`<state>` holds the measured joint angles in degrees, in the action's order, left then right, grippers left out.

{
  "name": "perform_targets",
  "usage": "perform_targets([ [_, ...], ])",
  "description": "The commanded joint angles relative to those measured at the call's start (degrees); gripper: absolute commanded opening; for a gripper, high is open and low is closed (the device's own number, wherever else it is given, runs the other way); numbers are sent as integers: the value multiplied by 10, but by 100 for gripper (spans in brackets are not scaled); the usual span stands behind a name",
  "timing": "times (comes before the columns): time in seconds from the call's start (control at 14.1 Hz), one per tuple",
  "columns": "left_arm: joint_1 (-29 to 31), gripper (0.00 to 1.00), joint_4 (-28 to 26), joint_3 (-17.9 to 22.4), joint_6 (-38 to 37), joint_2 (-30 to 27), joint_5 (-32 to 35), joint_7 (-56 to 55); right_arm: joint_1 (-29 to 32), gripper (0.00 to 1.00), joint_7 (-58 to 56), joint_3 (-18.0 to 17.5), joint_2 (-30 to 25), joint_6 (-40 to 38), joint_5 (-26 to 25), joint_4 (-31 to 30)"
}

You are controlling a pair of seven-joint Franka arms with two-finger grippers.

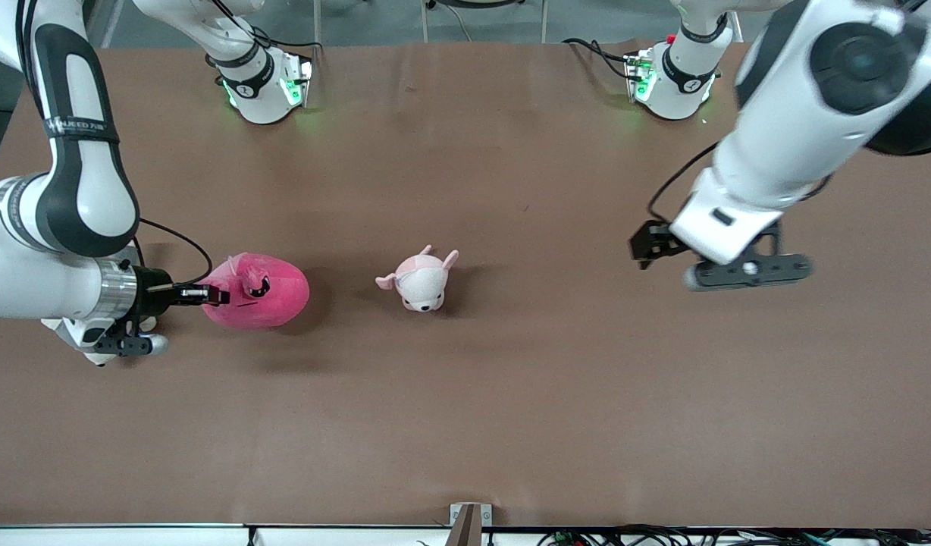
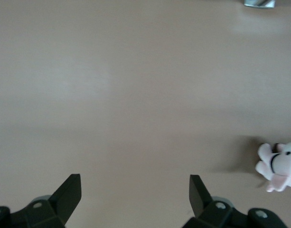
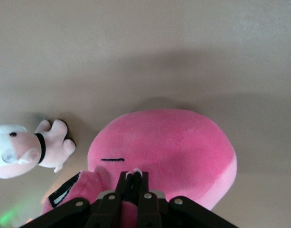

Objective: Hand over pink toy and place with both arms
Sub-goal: 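Lower the pink plush with the right gripper while the left gripper withdraws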

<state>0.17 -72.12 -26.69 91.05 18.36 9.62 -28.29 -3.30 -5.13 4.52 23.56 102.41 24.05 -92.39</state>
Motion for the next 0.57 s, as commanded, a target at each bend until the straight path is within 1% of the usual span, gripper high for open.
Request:
perform_targets([
  [0.0, 26, 100, -7, -3, -13, -24, 7, 50, 32, 3, -11, -8, 21, 12, 35, 6],
  [0.07, 29, 100, -9, 0, -16, -34, 5, 76, 36, 3, -10, -8, 26, 16, 39, 5],
  [0.21, 15, 100, -18, 75, -43, -68, -17, 154, 39, 3, -9, -8, 32, 15, 39, 5],
  [0.28, 2, 100, -39, 102, -44, -87, -40, 175, 39, 3, -9, -8, 37, 16, 39, 5],
  [0.35, -7, 100, -63, 143, -44, -110, -63, 185, 42, 3, -9, -8, 44, 16, 39, 5],
  [0.42, -19, 100, -85, 172, -44, -129, -79, 185, 48, 3, -10, -8, 52, 16, 39, 6],
  [0.49, -31, 100, -106, 192, -44, -148, -84, 180, 50, 4, -10, -8, 54, 17, 40, 7],
])
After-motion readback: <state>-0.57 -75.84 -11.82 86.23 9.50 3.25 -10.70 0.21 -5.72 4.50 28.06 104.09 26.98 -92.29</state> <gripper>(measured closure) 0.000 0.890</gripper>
